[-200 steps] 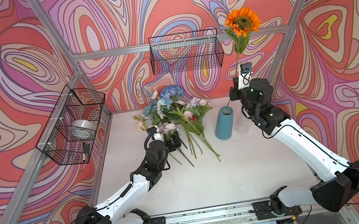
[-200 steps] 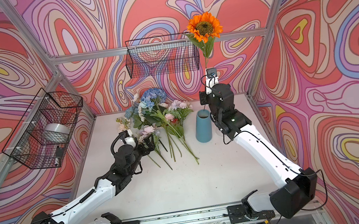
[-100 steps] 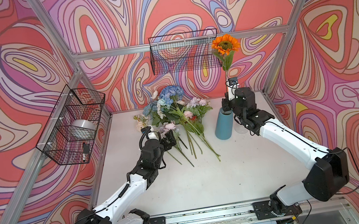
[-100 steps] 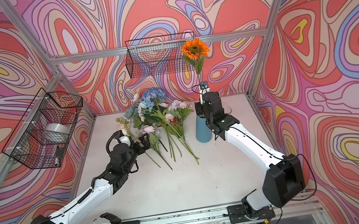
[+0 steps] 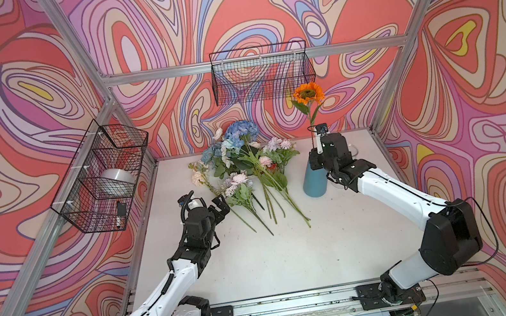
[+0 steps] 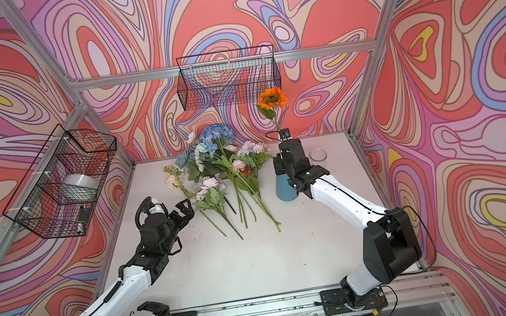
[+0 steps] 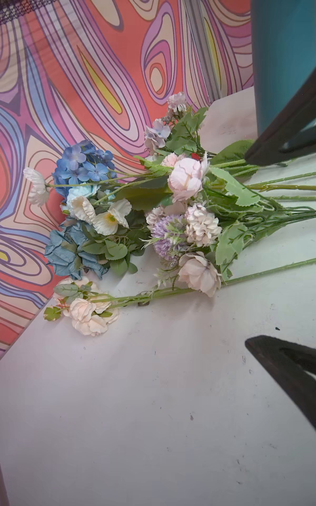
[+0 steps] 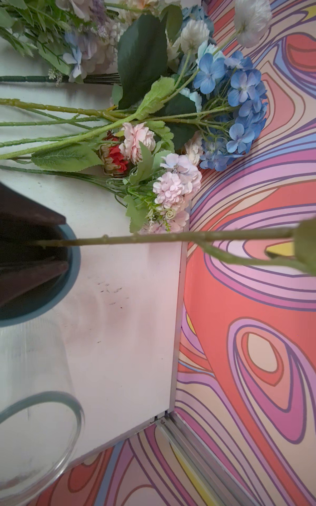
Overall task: Arrange the flowers into the vase
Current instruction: 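Lower the gerbera stem into the teal vase with the right gripper, then release the gerbera and move right gripper to the flower pile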
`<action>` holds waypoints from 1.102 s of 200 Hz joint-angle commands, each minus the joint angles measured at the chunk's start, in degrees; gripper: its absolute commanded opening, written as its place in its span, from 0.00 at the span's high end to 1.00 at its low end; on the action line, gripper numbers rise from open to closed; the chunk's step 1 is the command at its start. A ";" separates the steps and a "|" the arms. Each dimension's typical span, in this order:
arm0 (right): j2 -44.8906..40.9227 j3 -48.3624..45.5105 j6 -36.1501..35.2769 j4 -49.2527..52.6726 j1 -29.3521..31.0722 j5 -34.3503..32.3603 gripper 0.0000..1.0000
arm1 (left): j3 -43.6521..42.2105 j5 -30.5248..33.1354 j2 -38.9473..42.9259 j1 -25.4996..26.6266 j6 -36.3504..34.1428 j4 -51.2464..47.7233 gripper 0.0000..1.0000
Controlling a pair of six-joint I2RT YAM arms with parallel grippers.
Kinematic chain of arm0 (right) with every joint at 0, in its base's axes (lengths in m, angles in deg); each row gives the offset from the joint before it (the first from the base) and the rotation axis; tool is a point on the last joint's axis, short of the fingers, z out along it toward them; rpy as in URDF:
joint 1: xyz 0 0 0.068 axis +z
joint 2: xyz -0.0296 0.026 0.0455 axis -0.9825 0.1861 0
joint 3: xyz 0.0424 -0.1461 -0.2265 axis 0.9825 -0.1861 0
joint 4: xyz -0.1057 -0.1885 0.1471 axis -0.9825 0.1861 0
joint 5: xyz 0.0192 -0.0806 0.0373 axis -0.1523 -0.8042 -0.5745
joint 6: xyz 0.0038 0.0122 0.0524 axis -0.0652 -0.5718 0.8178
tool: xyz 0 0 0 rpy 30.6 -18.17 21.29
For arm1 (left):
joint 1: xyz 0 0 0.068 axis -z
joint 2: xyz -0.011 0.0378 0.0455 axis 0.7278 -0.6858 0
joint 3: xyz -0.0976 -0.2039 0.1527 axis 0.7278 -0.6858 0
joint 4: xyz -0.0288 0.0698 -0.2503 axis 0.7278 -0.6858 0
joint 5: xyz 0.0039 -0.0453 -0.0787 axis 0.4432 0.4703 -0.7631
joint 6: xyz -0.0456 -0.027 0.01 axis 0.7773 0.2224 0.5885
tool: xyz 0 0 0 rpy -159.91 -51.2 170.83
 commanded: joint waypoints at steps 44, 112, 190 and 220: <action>-7.37 3.63 0.27 10.83 -0.18 1.48 0.62 | 1.06 -1.21 -2.99 -0.77 2.83 6.00 0.00; -12.75 5.48 2.85 20.09 5.23 18.40 0.65 | -0.30 -5.16 -3.20 -4.31 5.71 8.48 0.00; 9.32 11.13 1.47 15.83 15.62 21.03 0.67 | -4.40 -11.38 -2.25 -8.19 7.41 9.65 0.00; 21.25 18.59 -1.09 17.55 15.56 13.72 0.70 | -2.63 -12.37 -1.40 -8.41 3.51 5.06 0.00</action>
